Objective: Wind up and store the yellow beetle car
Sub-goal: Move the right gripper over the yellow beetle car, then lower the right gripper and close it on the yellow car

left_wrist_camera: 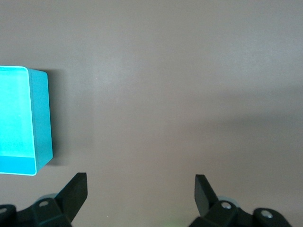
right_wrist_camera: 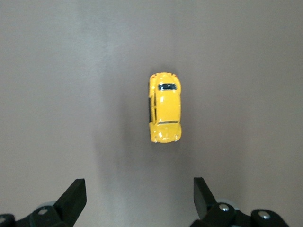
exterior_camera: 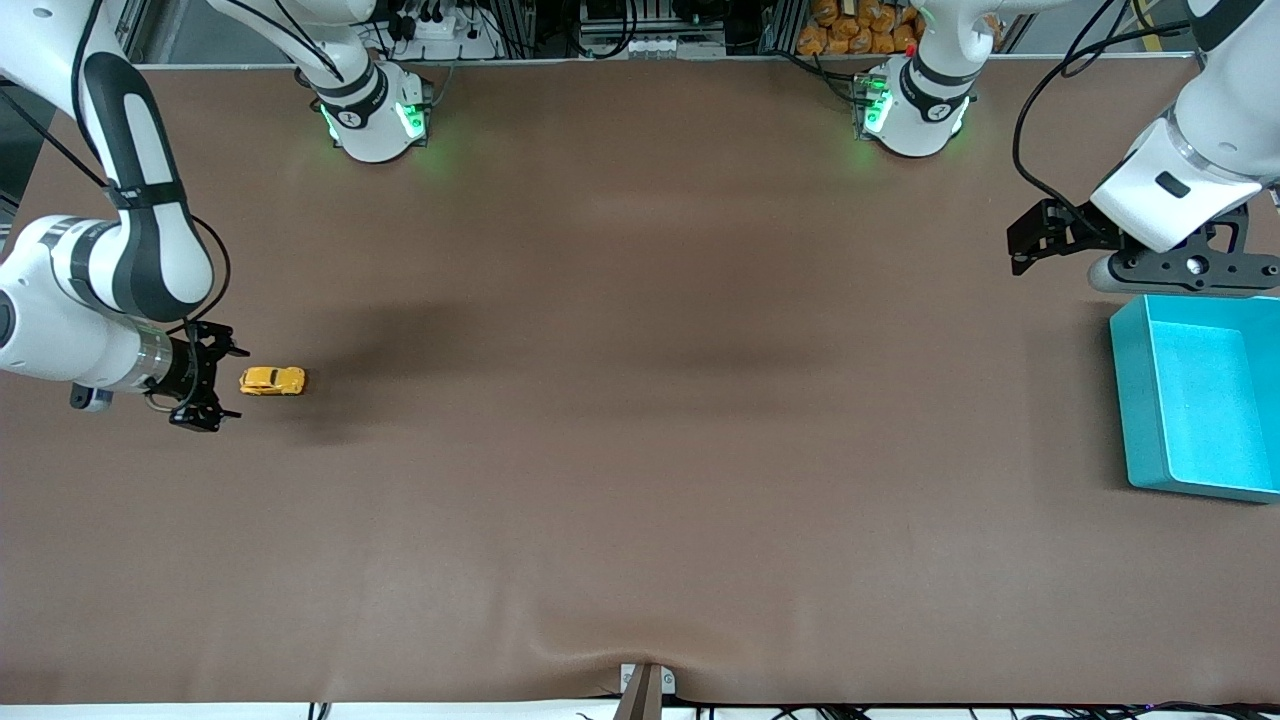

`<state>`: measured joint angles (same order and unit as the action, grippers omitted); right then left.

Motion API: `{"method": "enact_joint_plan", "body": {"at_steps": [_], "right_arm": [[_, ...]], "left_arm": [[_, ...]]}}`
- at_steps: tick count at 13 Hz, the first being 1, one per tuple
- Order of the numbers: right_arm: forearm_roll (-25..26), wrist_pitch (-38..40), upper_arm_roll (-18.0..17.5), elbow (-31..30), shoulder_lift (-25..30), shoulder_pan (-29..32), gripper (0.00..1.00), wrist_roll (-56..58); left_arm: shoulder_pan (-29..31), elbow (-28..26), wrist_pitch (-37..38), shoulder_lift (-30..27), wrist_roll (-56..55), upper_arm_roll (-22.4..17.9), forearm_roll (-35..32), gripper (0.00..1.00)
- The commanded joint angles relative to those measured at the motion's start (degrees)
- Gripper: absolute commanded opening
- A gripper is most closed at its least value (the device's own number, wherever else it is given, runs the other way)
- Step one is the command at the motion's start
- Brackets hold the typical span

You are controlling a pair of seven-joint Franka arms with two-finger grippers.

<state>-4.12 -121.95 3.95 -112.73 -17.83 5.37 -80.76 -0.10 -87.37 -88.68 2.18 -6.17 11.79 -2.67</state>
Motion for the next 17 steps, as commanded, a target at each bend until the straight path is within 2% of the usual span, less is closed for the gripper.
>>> {"method": "enact_joint_plan", "body": {"at_steps": [1, 11, 15, 17], "right_arm": [[1.04, -1.53, -0.35, -4.77, 2.01, 2.18, 1.00, -1.15], [3.06, -12.43, -0.35, -10.58, 0.43, 4.38, 1.00, -1.50], [3.06, -18.93, -0.35, -11.46, -2.55, 4.56, 1.00, -2.03], [3.06, -19.64, -0.35, -11.55, -3.43, 4.13, 1.00, -2.21]], "left_arm": [[0.10, 0.36, 0.35, -0.16, 1.08, 0.07, -0.23, 1.00], [0.02, 0.62, -0.09, -0.16, 1.08, 0.07, -0.23, 1.00], [0.02, 0.71, -0.44, -0.16, 1.08, 0.07, -0.23, 1.00], [-0.07, 0.71, -0.44, -0.16, 1.08, 0.07, -0.32, 1.00]]}}
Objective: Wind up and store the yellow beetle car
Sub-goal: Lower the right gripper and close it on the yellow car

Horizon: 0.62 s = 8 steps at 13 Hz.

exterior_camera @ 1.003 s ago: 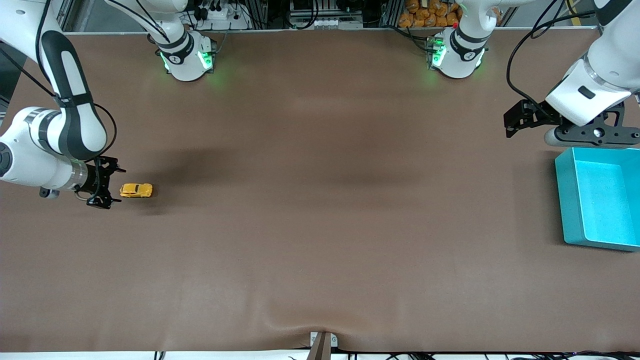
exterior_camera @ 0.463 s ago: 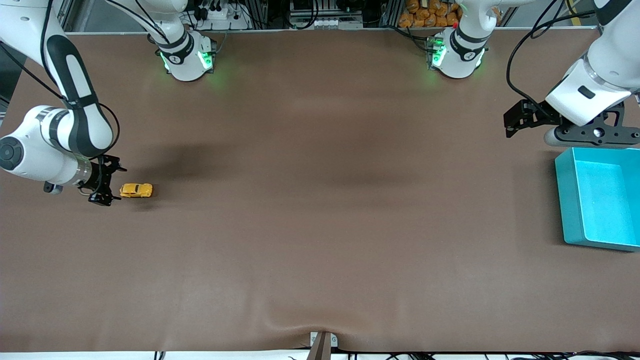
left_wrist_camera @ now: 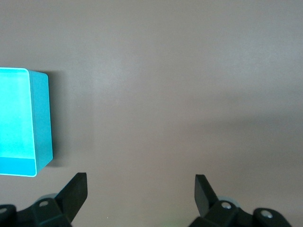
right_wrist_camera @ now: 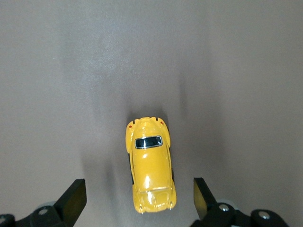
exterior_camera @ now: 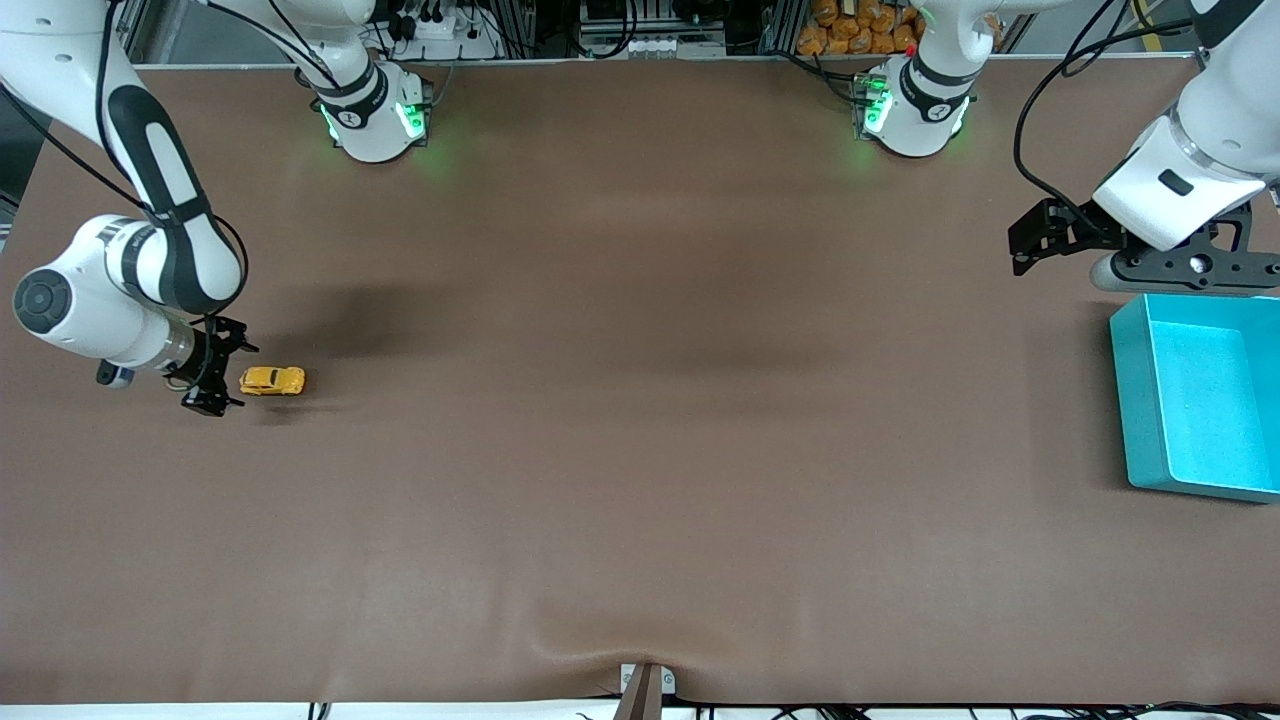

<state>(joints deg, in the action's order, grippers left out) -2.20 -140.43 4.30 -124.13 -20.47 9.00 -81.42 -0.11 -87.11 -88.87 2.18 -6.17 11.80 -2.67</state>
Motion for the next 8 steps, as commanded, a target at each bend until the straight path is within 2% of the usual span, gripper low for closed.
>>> {"method": "enact_joint_plan", "body": {"at_steps": [1, 8], "right_arm": [[1.15, -1.16, -0.70, -0.23, -0.80, 0.49, 1.00, -1.90], [1.24, -3.71, -0.70, -1.37, -2.12, 0.14, 0.98, -3.31]], "left_arm": [[-0.06, 0.45, -0.25, -0.16, 1.08, 0.07, -0.32, 1.00], [0.11, 0.36, -0.25, -0.16, 1.08, 0.07, -0.32, 1.00]]}}
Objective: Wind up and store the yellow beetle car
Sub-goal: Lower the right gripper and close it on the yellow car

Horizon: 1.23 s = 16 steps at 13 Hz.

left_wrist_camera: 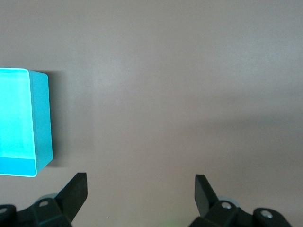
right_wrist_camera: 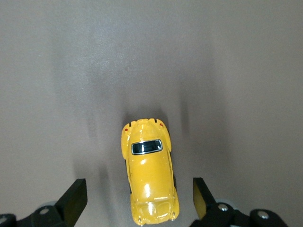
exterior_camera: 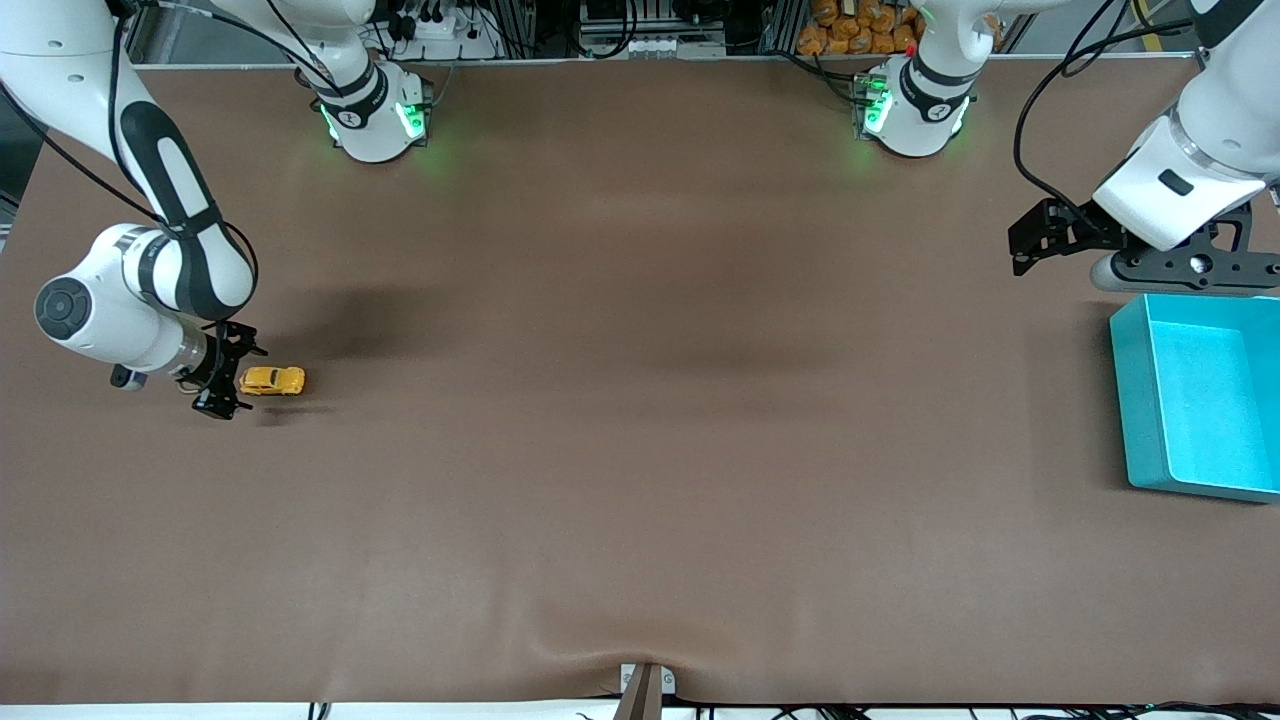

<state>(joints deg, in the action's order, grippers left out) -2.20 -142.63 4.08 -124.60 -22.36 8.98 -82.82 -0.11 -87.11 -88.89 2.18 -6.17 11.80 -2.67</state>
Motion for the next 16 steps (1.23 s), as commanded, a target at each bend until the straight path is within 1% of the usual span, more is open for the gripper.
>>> {"method": "enact_joint_plan", "body": {"at_steps": [1, 4, 5, 6, 10, 11, 12, 13, 14, 16], "right_arm": [[1.23, -1.60, -0.48, -0.91, -0.23, 0.16, 0.94, -1.91], [1.32, -1.51, -0.48, -0.91, -0.40, -0.02, 0.80, -1.74], [1.40, -1.51, -0.48, -0.91, -0.58, -0.02, 0.79, -1.47], [1.67, -1.51, -0.48, -0.91, -0.58, -0.02, 0.76, -1.47], [1.93, -1.51, -0.48, -1.35, -0.49, -0.02, 0.67, -1.38], [2.02, -1.43, -0.48, -1.44, -0.49, -0.02, 0.60, -1.38], [2.02, -1.51, -0.48, -1.44, -0.49, -0.02, 0.59, -1.38], [2.11, -1.51, -0.48, -1.52, -0.49, -0.02, 0.49, -1.30], [2.11, -1.51, -0.48, -1.61, -0.49, -0.11, 0.33, -1.21], [2.20, -1.43, -0.48, -1.61, -0.49, -0.46, 0.32, -1.21]], "left_arm": [[0.11, 0.45, -0.23, -0.16, 1.08, 0.07, -0.32, 1.00], [0.20, 0.45, -0.23, -0.16, 1.08, 0.07, -0.41, 1.00], [0.20, 0.36, -0.23, -0.16, 1.08, 0.07, -0.41, 1.00], [0.11, 0.36, -0.23, -0.16, 1.08, 0.07, -0.41, 1.00], [0.29, 0.36, -0.23, -0.16, 1.16, 0.07, -0.41, 1.00], [0.29, 0.36, -0.23, -0.16, 1.16, 0.07, -0.41, 1.00], [0.20, 0.36, -0.23, -0.16, 1.08, 0.07, -0.41, 1.00], [0.29, 0.36, -0.23, -0.16, 1.08, 0.07, -0.41, 1.00], [0.29, 0.36, -0.23, -0.16, 1.16, 0.07, -0.41, 1.00], [0.37, 0.36, -0.23, -0.16, 1.16, 0.07, -0.41, 1.00]]}}
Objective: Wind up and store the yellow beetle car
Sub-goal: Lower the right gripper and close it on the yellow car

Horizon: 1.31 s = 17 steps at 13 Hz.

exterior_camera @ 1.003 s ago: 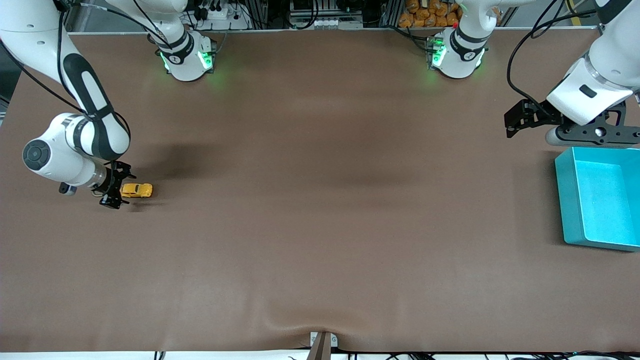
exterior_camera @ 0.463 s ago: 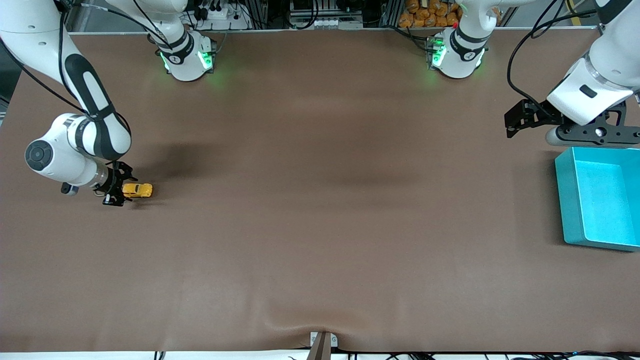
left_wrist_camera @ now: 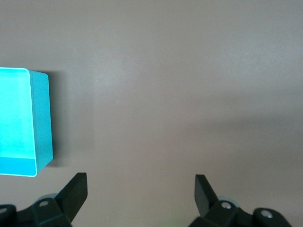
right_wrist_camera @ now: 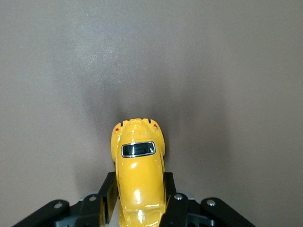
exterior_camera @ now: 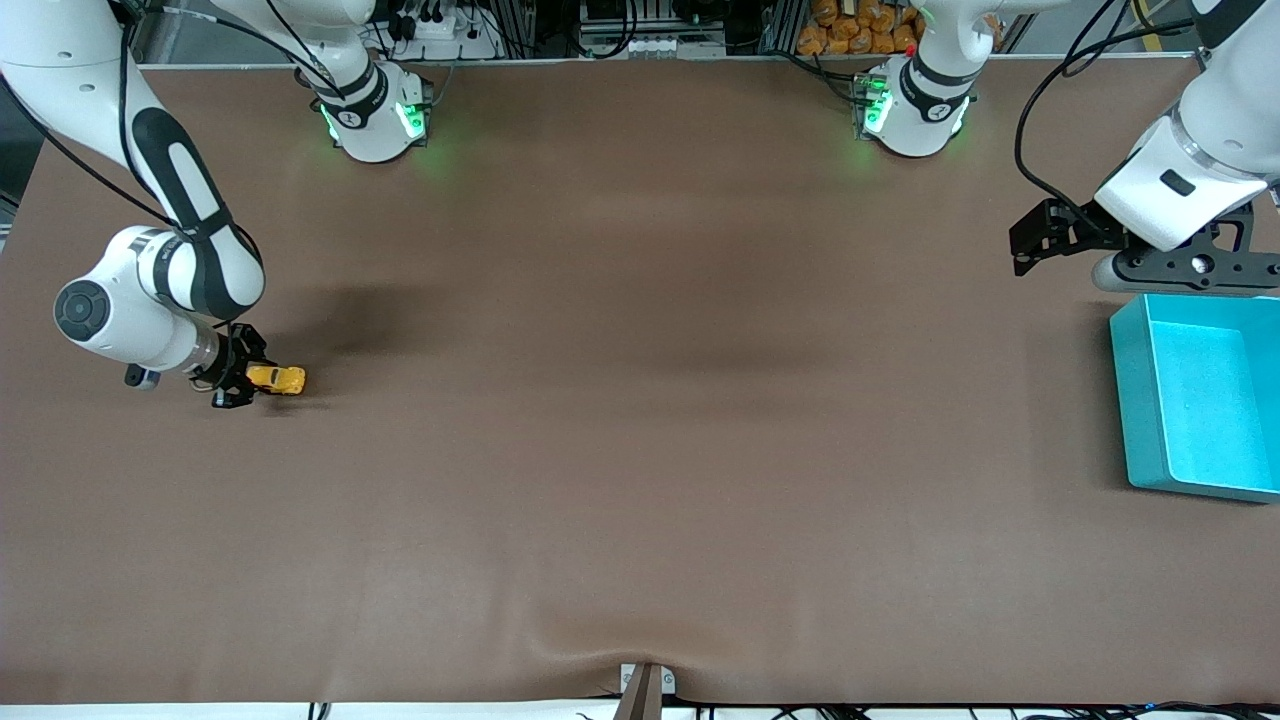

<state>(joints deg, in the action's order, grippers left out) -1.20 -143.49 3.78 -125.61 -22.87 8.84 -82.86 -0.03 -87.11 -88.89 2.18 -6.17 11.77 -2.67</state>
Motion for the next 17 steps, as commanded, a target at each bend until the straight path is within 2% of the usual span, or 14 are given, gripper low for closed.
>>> {"method": "enact_joint_plan", "body": {"at_steps": [1, 7, 12, 17], "right_arm": [[1.29, -0.56, -0.17, -0.61, 0.02, -0.32, 0.31, -1.08], [3.48, -0.65, -0.17, -0.69, -1.03, -0.41, 0.29, -1.08], [7.53, -1.96, -0.17, -0.25, -3.05, 0.99, 0.29, -0.99], [7.97, -4.06, -0.17, -0.25, -3.93, 3.37, 0.29, -0.55]], "left_arm": [[0.29, 0.36, -0.23, -0.16, 1.16, 0.10, -0.41, 1.00], [0.47, 0.45, -0.40, -0.16, 1.08, 0.10, -0.41, 1.00], [0.29, 0.27, -0.31, -0.16, 1.16, 0.10, -0.41, 1.00], [0.03, 0.36, -0.31, -0.16, 1.16, 0.10, -0.41, 1.00]]}}
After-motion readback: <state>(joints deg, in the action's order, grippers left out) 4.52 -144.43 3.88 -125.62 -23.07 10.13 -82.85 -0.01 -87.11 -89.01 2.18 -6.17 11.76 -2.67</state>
